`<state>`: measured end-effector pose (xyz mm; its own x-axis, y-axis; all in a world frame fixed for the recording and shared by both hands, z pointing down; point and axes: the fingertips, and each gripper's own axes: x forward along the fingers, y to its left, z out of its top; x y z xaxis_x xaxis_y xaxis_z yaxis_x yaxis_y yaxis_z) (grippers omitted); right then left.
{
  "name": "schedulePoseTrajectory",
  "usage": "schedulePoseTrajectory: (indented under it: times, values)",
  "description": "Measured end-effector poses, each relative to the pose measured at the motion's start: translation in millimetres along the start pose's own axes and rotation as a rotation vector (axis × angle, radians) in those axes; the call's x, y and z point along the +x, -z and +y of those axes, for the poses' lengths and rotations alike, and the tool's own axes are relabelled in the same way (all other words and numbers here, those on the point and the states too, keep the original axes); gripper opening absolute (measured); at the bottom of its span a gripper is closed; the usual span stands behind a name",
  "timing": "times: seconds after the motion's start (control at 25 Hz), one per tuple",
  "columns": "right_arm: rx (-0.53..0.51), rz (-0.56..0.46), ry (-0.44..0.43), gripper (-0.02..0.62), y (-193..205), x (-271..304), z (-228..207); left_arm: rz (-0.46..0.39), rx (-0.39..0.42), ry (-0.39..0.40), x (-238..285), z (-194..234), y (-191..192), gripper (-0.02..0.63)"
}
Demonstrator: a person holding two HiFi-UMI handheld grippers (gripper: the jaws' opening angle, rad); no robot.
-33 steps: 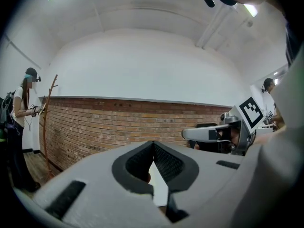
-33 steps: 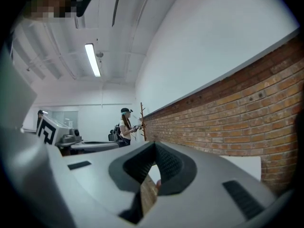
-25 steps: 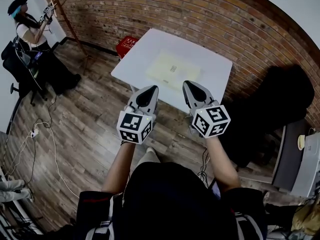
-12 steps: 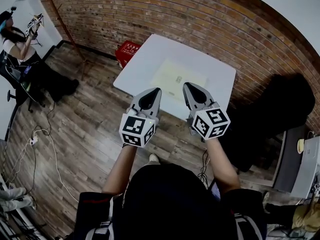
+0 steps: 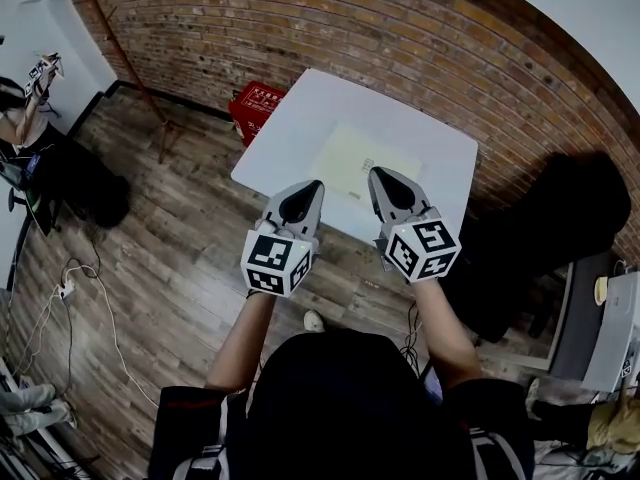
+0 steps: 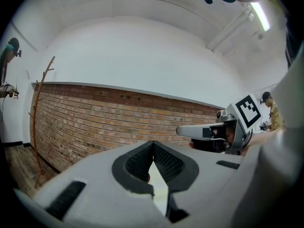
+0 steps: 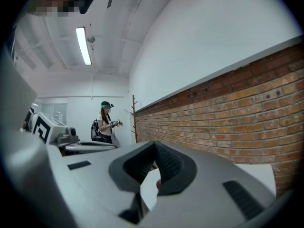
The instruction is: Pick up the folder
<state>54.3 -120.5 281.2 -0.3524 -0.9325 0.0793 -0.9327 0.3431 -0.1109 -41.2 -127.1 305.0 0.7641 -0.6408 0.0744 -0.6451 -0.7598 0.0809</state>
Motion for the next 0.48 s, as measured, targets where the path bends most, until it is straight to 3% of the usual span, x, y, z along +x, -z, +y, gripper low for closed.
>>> schedulePoseTrajectory:
  times: [0.48]
  values:
    - [-0.014,0.050,-0.003,0.028,19,15,18,0.013,-0.033,0.006,-14,15,16,0.017]
